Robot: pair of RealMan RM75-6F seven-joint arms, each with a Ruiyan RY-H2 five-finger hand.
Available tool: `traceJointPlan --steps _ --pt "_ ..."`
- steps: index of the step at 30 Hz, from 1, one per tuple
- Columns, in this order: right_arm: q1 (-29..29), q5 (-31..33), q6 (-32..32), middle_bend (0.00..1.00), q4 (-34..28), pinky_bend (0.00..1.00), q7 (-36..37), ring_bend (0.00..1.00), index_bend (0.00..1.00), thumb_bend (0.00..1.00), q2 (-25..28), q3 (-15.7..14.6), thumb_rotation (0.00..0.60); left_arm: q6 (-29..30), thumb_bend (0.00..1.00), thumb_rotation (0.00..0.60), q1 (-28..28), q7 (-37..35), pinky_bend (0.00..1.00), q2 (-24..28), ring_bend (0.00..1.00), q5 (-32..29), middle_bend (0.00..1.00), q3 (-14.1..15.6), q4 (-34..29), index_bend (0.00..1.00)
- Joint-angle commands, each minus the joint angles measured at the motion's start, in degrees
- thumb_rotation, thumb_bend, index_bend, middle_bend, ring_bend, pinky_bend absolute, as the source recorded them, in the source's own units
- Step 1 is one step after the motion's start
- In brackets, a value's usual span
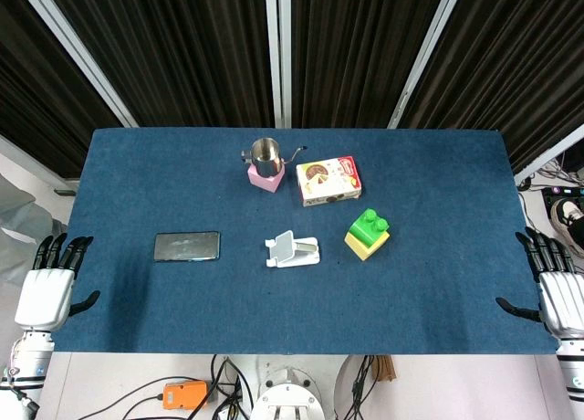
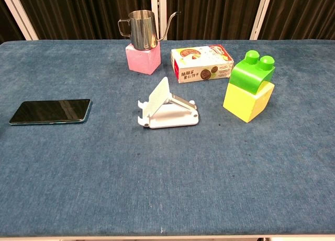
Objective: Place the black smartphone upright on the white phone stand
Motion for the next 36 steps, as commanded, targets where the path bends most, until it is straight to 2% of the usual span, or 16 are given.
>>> traceJointPlan --steps 1,7,11,16,20,29,36 --pt "0.1 0.1 -0.1 0.06 -0.2 0.11 -0.2 0.0 0.0 0.09 0.2 0.1 0.6 -0.4 0.12 0.6 -0.3 0.0 0.01 -0.2 0.04 -0.4 0.15 -0.3 -0.3 0.12" --pt "0.3 -0.3 0.4 0.06 -0.8 0.11 -0.6 0.0 0.0 0.09 1.2 0.5 0.6 -3.8 0.12 0.6 -3.7 0.4 0.0 -1.2 0.04 -1.5 0.15 -2.6 -2.6 0.12" --pt "0.2 -0.3 1.2 0.06 -1.6 0.11 -1.0 0.0 0.0 0.09 2.1 1.0 0.6 -9.7 0.12 0.6 -8.6 1.6 0.0 -2.6 0.04 -4.0 0.15 -5.4 -4.5 0.14" --pt "0.4 0.1 1.1 0.06 -2.6 0.11 -1.7 0.0 0.0 0.09 2.7 1.3 0.6 -20.7 0.12 0.6 -16.6 4.6 0.0 -6.4 0.04 -12.6 0.15 -9.5 -3.5 0.17" --pt "0.6 0.9 0.2 0.06 -2.8 0.11 -2.2 0.0 0.0 0.09 2.7 1.3 0.6 -26.7 0.12 0.6 -21.4 7.9 0.01 -10.0 0.03 -20.0 0.15 -11.1 0.3 0.17" --pt "1.8 3.4 -2.7 0.06 -2.4 0.11 -2.7 0.0 0.0 0.09 2.0 1.9 0.6 -32.7 0.11 0.6 -27.3 14.8 0.0 -14.8 0.0 -34.5 0.11 -10.1 5.6 0.17" --pt "3.0 4.2 -4.5 0.06 -2.2 0.11 -3.1 0.0 0.0 0.09 1.5 2.3 0.6 -33.9 0.11 0.6 -29.6 15.3 0.0 -16.6 0.0 -39.3 0.11 -9.0 7.7 0.17"
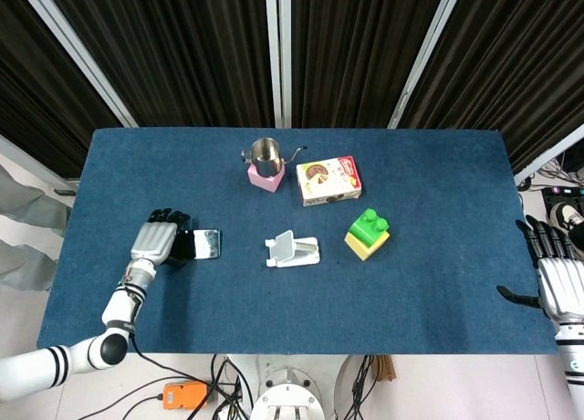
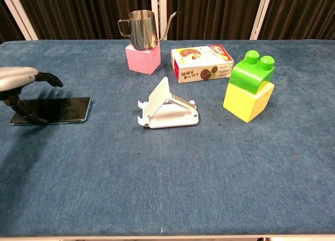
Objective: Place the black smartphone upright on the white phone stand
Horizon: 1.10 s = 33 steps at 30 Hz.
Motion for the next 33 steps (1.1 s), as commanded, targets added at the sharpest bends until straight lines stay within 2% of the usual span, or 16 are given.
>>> traceJointPlan --steps 1,12,19,24,28,33 --pt "0.4 0.3 -0.5 0.06 0.1 0.11 -0.2 0.0 0.0 0.09 -0.2 0.1 0.6 -0.6 0.11 0.6 -1.0 -0.1 0.0 -0.8 0.0 -1.1 0.11 0.7 0.8 0.17" --pt "0.6 1.1 -1.3 0.06 0.7 0.11 0.0 0.0 0.0 0.09 -0.7 0.0 0.6 0.2 0.11 0.6 -2.4 -1.7 0.0 -1.6 0.0 -0.9 0.11 2.4 0.8 0.19" --pt "0.5 1.4 -1.4 0.06 1.1 0.11 0.3 0.0 0.0 0.09 -0.9 -0.2 0.6 -0.9 0.14 0.6 -3.7 -2.2 0.0 -2.2 0.0 -1.1 0.11 3.5 1.6 0.28" --pt "0.3 1.3 -1.1 0.06 1.3 0.11 0.4 0.0 0.0 0.09 -1.0 -0.3 0.6 -0.2 0.15 0.6 -3.5 -5.0 0.0 -2.8 0.01 0.8 0.14 3.5 2.7 0.35" --pt "0.0 1.2 -0.6 0.06 1.4 0.11 0.5 0.0 0.0 0.09 -1.0 -0.3 0.6 0.1 0.15 0.6 -2.3 -10.3 0.0 -2.5 0.07 3.8 0.23 3.2 3.0 0.41" --pt "0.0 1.1 -0.5 0.06 1.6 0.11 0.6 0.0 0.0 0.09 -1.2 -0.4 0.6 1.7 0.15 0.6 -0.7 -16.5 0.0 -2.6 0.24 8.8 0.38 3.1 4.3 0.41"
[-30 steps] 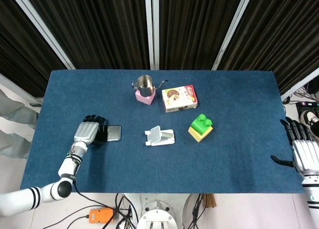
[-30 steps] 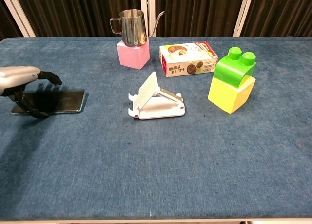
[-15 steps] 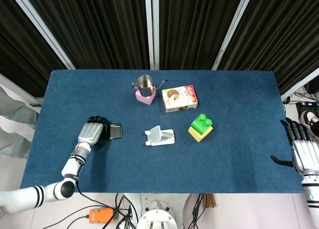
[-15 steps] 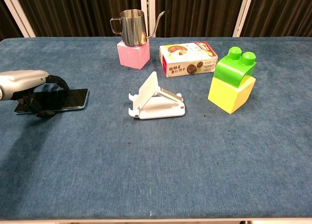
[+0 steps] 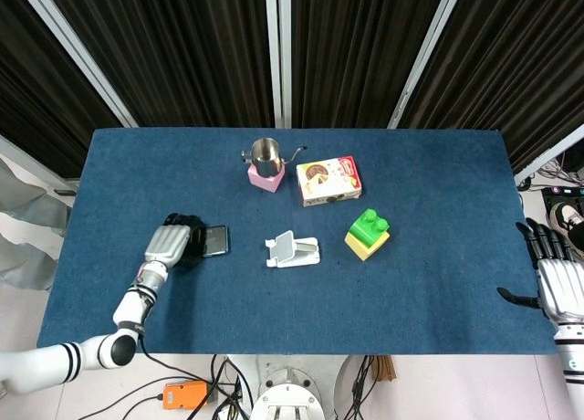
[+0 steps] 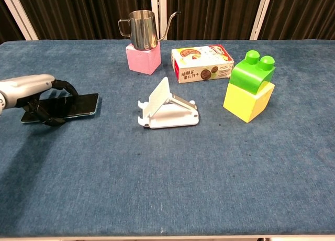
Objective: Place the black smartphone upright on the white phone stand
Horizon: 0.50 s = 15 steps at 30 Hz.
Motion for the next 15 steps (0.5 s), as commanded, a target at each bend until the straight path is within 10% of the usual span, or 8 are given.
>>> traceJointPlan --steps 1,15 --pt "0.0 0.1 0.0 0.06 0.1 0.11 0.1 0.0 0.0 0.09 -0.1 -0.1 0.6 1.9 0.15 0.6 1.7 -5.0 0.0 -0.2 0.28 4.8 0.41 0.0 1.5 0.41" --pt "-0.4 -0.2 0.6 0.06 0.1 0.11 0.1 0.0 0.0 0.09 0.1 -0.1 0.6 10.0 0.15 0.6 4.2 -21.9 0.29 -2.2 0.38 19.6 0.48 -0.7 6.0 0.41"
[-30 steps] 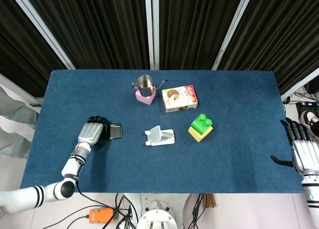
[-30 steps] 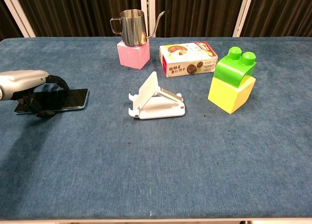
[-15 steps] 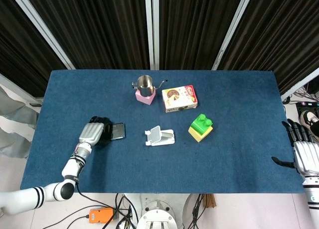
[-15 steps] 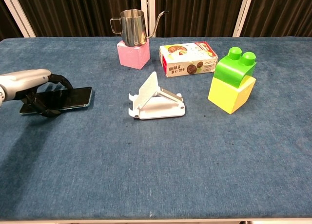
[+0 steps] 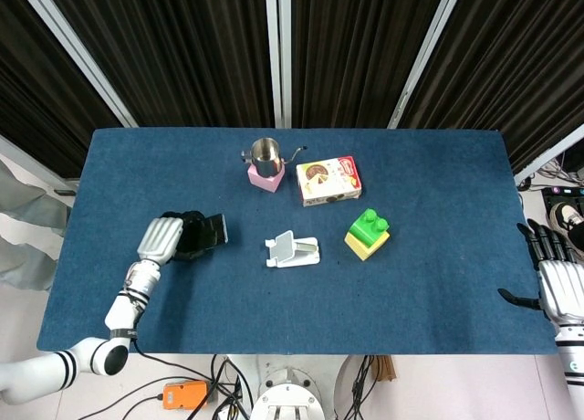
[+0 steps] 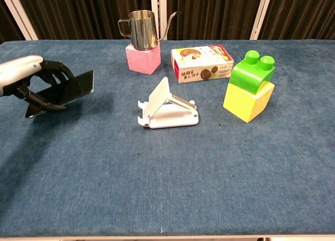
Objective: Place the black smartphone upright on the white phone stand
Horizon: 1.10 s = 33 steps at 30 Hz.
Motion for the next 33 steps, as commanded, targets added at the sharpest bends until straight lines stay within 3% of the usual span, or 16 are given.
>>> traceJointPlan --steps 1,8,16,25,33 --pt "-0.1 0.0 0.2 0.06 -0.2 0.11 -0.2 0.0 0.0 0.09 0.2 0.0 0.6 1.8 0.15 0.6 0.2 -5.8 0.3 -0.3 0.38 3.2 0.48 -1.1 -0.4 0.41" --pt "-0.8 -0.1 1.5 0.06 -1.6 0.11 -1.3 0.0 0.0 0.09 1.2 0.1 0.6 1.2 0.15 0.6 -1.5 -19.9 0.31 -1.2 0.38 8.4 0.48 -2.6 -3.4 0.41" --pt "-1.5 0.3 2.0 0.06 -2.3 0.11 -1.8 0.0 0.0 0.09 1.6 -0.1 0.6 2.4 0.14 0.6 -3.2 -32.9 0.31 -7.3 0.37 12.4 0.48 -3.1 -1.3 0.41" --pt "-2.1 0.3 2.3 0.06 -1.9 0.11 -1.5 0.0 0.0 0.09 1.3 -0.4 0.6 8.1 0.13 0.6 -4.2 -36.4 0.31 -17.5 0.34 14.1 0.47 -4.4 7.9 0.41" --pt "-2.2 0.4 2.2 0.06 -1.2 0.11 -0.9 0.0 0.0 0.09 1.0 -0.4 0.6 10.7 0.13 0.6 -4.6 -35.9 0.31 -23.2 0.32 14.3 0.44 -4.7 13.0 0.41"
